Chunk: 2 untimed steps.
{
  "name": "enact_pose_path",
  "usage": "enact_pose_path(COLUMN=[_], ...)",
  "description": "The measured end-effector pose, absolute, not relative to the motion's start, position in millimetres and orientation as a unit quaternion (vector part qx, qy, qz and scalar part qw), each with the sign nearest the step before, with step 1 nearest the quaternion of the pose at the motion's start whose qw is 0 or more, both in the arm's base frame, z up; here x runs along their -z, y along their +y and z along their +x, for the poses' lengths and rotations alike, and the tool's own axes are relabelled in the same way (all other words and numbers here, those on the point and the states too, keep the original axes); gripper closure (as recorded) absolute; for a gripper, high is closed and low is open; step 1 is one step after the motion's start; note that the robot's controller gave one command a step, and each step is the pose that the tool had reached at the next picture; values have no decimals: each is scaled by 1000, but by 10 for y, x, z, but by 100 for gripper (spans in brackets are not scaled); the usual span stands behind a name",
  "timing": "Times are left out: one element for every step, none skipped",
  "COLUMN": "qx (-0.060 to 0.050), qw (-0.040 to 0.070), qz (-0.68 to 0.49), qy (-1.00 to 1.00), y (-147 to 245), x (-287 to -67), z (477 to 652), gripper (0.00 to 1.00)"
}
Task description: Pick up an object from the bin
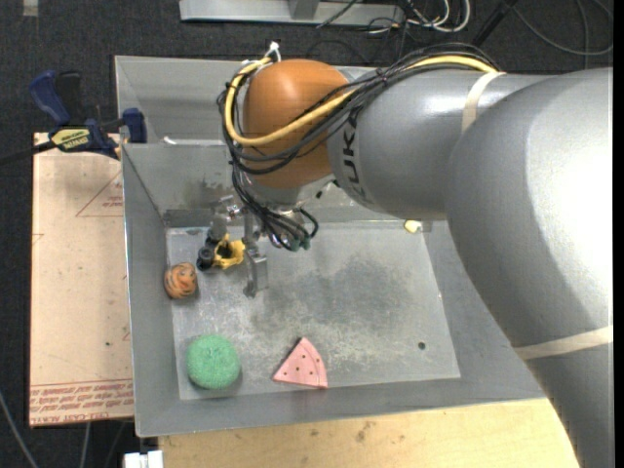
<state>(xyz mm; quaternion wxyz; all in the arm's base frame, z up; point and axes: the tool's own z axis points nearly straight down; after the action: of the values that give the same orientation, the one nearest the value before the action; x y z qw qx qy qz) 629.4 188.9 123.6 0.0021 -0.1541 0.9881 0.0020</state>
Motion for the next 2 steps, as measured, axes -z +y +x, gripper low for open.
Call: enact_pose_path(qx=[-1, -1], qw=[4, 2], qz=[-121, -121], qy=[993, 993], y=[1760, 1763], x=[-889, -868], z=[6582, 6569], gripper=[100, 0])
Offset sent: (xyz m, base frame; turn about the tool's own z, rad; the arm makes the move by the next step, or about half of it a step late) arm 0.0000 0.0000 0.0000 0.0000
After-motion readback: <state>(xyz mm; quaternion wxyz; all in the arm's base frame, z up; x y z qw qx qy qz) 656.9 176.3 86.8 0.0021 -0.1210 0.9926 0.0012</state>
